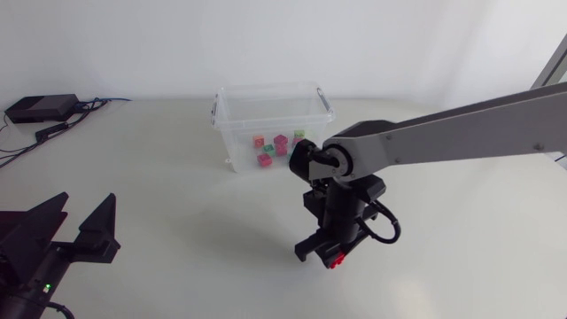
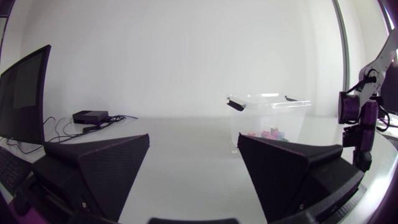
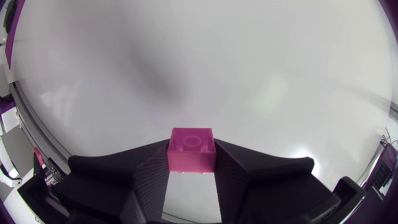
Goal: Place the duplo bricks in the container
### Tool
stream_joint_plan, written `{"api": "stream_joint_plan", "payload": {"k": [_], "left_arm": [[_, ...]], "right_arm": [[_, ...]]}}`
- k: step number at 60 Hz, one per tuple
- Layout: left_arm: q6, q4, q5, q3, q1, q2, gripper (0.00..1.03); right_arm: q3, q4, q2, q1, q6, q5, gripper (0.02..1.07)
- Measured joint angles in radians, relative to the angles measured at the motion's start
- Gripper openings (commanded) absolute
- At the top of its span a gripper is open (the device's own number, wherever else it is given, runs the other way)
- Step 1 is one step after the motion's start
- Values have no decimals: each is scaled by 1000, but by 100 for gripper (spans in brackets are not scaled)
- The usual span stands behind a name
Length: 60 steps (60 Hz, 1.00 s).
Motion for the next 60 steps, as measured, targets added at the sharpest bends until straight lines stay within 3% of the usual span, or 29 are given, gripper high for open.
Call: {"api": "stream_joint_plan", "payload": {"k": [13,20,26,41,54,57,60], "left_arm": [[0,0,0,0,0,0,99],[0,0,0,0,0,0,99],[0,0,0,0,0,0,99],[0,0,0,0,0,0,99],[0,0,0,0,0,0,99],[0,0,0,0,0,0,99],[0,0,0,0,0,0,99]], "right_arm": [[292,-15,-114,-107,0,90,18],[405,87,-117,-120,-4,175,18],[465,146,-86,-121,-5,185,18],[514,486,-5,-122,-35,234,16],[611,628,109,-114,-35,256,17],[633,628,143,-110,-35,270,18],[657,632,184,-105,-39,284,29]]}}
